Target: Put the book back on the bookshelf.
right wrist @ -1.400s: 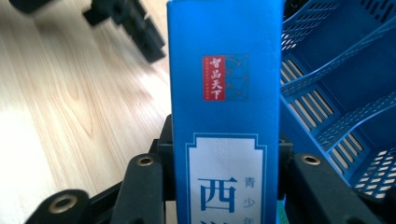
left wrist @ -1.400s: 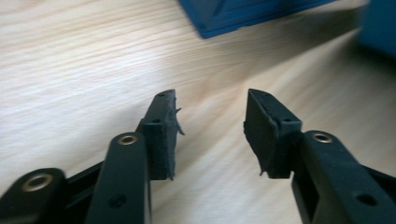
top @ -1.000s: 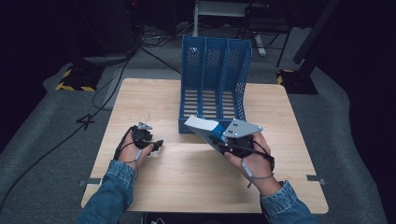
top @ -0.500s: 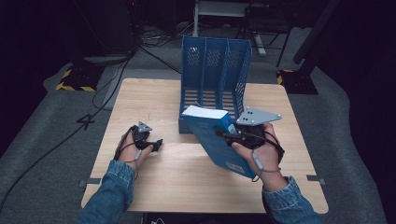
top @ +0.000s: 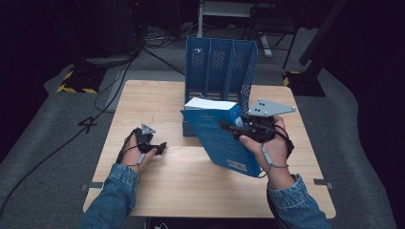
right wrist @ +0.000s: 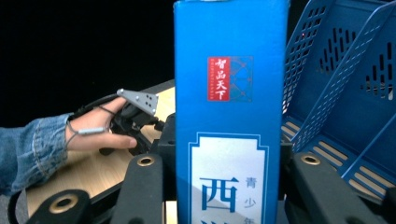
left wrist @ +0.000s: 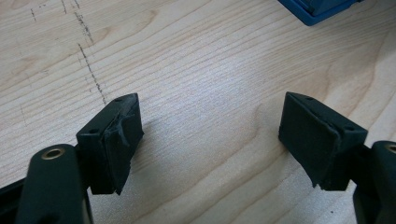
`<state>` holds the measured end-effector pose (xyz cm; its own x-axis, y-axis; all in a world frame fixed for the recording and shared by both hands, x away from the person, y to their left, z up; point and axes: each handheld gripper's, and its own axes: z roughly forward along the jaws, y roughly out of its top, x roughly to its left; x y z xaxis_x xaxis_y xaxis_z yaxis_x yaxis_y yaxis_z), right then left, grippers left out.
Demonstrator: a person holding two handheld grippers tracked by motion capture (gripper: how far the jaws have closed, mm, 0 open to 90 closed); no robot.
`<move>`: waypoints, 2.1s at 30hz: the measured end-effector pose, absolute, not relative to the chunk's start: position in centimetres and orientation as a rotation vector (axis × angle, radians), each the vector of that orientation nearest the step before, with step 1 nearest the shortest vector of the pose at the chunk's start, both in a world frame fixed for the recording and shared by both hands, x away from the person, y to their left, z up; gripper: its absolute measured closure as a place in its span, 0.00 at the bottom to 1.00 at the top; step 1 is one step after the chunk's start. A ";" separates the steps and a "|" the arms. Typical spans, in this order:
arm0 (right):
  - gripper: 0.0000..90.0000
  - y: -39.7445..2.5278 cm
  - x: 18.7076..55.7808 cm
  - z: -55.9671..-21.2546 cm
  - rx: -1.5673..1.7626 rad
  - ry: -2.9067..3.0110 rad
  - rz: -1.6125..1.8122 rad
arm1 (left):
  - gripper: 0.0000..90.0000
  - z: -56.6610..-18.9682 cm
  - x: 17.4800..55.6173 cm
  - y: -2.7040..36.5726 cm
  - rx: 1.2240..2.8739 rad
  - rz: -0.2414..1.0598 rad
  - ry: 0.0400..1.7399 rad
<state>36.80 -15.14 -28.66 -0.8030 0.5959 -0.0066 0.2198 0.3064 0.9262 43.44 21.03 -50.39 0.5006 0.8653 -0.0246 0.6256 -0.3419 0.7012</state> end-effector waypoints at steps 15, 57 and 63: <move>0.68 -17.2 38.7 -25.3 0.805 2.123 1.534 | 0.23 -50.4 43.6 21.0 2.085 0.464 1.220; 0.68 -22.5 50.3 -22.5 1.025 1.914 1.496 | 0.23 -50.4 43.6 21.0 2.086 0.464 1.222; 0.68 -23.8 51.6 -23.2 1.073 1.880 1.510 | 0.23 -50.4 43.6 20.9 2.083 0.460 1.224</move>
<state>51.56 -23.82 -23.17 -0.5663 0.8189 0.0933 0.2682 0.0760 0.9604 43.59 20.94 -50.40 0.4979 0.8666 -0.0324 0.6305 -0.3361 0.6996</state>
